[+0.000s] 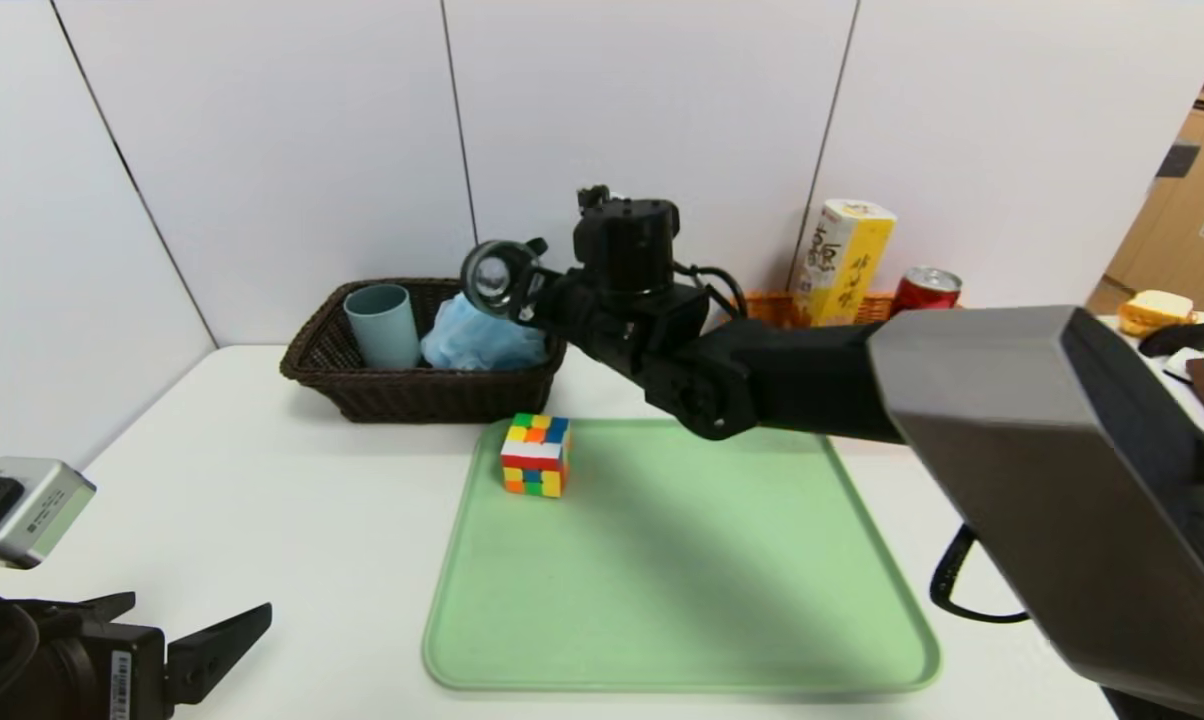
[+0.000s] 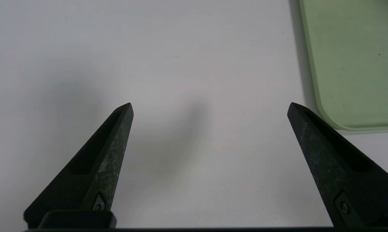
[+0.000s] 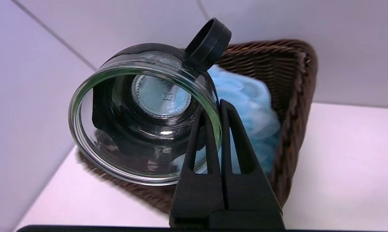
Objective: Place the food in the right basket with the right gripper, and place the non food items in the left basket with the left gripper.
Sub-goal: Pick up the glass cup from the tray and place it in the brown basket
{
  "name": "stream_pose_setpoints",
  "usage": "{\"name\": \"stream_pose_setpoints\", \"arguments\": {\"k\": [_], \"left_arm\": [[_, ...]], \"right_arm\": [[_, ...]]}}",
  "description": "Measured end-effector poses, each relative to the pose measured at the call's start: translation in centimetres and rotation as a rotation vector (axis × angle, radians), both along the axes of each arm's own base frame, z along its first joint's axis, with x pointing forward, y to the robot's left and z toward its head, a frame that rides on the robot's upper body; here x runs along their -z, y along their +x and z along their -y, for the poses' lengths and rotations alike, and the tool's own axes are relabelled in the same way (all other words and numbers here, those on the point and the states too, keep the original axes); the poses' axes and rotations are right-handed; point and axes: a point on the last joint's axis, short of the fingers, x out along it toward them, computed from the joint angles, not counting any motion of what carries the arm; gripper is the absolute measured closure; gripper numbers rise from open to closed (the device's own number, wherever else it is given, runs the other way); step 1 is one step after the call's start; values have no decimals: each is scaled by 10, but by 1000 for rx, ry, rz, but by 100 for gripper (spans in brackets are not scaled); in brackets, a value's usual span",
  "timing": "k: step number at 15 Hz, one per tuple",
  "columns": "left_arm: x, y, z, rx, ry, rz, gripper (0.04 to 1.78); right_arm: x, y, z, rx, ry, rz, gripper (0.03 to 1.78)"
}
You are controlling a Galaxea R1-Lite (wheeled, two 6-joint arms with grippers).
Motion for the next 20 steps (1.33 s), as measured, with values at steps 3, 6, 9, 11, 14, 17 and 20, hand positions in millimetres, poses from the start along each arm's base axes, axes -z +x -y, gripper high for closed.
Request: {"name": "stream_pose_setpoints", "arguments": {"k": [3, 6, 9, 11, 14, 17, 20], "left_arm": [[1, -1, 0, 1, -1, -3, 13], [1, -1, 0, 1, -1, -4, 13], [2, -1, 0, 0, -1, -4, 13], [1, -1, 0, 1, -2, -3, 13], [-9, 4, 3, 28, -32, 24, 13], [-32, 22, 13, 51, -73, 74, 13], [-46, 56, 31, 76, -101, 102, 13]], "right_arm": [[29, 17, 0, 35, -33, 5, 154], [40, 22, 0, 33, -70, 9, 106], [39, 23, 2, 38, -82, 19, 77], [26, 20, 5, 42, -83, 44, 62], [-17, 8, 16, 49, -62, 124, 45], [-70, -10, 37, 81, -37, 197, 34], [-111, -28, 66, 150, -35, 210, 27]]}}
